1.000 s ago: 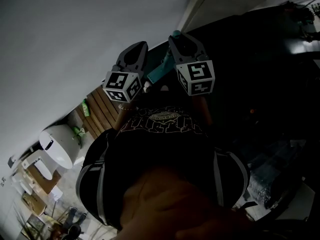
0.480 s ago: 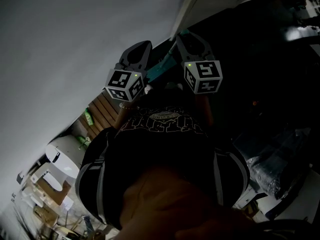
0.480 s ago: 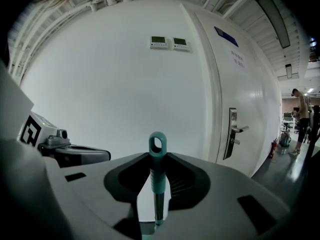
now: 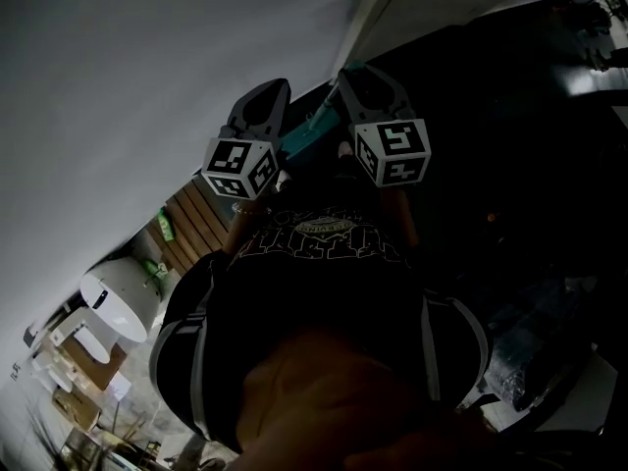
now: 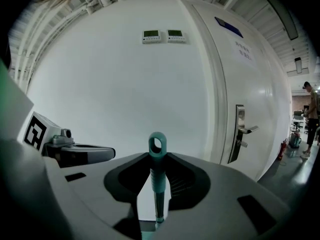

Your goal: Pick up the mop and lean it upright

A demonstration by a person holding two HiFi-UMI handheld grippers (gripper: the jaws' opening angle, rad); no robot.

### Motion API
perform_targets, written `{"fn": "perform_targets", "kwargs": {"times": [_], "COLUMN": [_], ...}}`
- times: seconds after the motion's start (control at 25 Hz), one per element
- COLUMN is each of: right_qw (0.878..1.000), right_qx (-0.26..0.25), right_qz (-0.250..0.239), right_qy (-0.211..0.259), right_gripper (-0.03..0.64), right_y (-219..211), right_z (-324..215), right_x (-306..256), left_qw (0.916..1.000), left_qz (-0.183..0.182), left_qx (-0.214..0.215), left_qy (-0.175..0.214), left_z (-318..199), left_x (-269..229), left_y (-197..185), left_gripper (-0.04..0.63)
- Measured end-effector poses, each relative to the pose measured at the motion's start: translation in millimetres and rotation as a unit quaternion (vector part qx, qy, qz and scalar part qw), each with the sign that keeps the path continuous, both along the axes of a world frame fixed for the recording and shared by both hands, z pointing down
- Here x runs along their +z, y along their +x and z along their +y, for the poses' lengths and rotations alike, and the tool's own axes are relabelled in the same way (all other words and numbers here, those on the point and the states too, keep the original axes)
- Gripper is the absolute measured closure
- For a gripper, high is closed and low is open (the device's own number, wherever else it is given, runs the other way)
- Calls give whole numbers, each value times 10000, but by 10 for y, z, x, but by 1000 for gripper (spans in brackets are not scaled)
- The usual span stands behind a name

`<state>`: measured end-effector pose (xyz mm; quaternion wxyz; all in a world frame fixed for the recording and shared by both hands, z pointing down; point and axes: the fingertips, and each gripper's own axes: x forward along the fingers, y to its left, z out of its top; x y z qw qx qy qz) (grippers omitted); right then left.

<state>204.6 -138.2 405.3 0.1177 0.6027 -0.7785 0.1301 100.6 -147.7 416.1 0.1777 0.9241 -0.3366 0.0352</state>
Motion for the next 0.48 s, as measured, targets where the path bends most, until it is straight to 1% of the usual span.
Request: {"fn": "perform_targets", "kwargs": {"times": [0.2, 0.48], "right_qw": [9997, 9994], "right_qx": [-228, -339], "right_qz": [2, 24], "right_qy": [-48, -75], "right_gripper": [506, 506], "right_y": [220, 518], "right_z": [-106, -207], "right_x": [31, 113], "left_qw": [9997, 9996], "left_qz": [52, -36], "left_qx": [-219, -275], "left_qy": [35, 79], "left_z": [-129, -193], "left_x": [-18, -23], "left_y": [281, 632], "left_gripper": [549, 549]}}
